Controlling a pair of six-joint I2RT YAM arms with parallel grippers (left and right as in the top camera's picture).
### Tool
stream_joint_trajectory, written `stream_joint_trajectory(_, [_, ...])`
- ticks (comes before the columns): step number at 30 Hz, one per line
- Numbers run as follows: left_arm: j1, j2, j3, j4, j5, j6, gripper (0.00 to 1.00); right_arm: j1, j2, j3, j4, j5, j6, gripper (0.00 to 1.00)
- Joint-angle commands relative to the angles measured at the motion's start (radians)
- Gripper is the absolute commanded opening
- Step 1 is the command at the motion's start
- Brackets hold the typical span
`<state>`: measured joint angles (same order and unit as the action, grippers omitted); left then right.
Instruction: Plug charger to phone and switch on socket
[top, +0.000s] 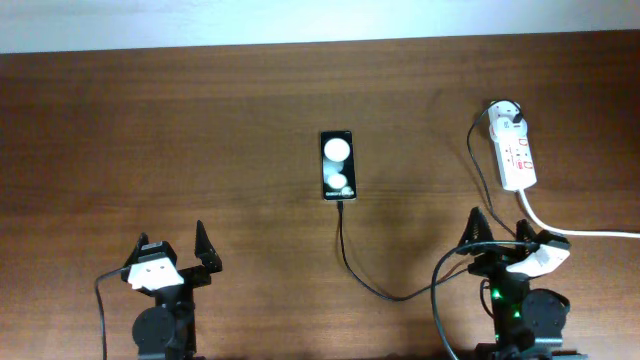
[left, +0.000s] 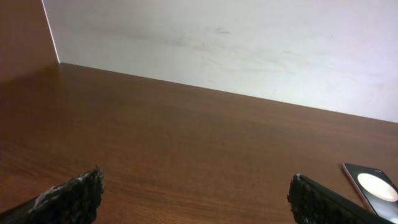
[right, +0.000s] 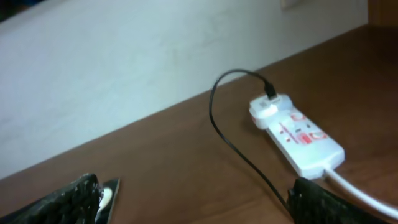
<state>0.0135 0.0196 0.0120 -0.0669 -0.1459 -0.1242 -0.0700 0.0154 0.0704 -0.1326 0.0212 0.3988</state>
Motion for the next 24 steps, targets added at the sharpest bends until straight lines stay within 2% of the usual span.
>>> stream_joint_trajectory(1, [0.002, -0.006, -0.003, -0.003, 0.0, -0.005, 0.99, 0.004, -0.012, -0.058, 0.041, -0.014, -0.082, 0.99])
stream_joint_trajectory(3, [0.002, -0.006, -0.003, -0.003, 0.0, -0.005, 0.99, 0.003, -0.012, -0.064, 0.054, -0.01, -0.154, 0.99])
stream_joint_trajectory(11, [0.002, -0.006, -0.003, -0.003, 0.0, -0.005, 0.99, 0.003, -0.012, -0.064, 0.054, 0.006, -0.232, 0.99])
stream_joint_trajectory(24, [0.002, -0.006, -0.003, -0.002, 0.0, -0.005, 0.99, 0.003, -0.011, -0.064, 0.054, 0.006, -0.23, 0.99])
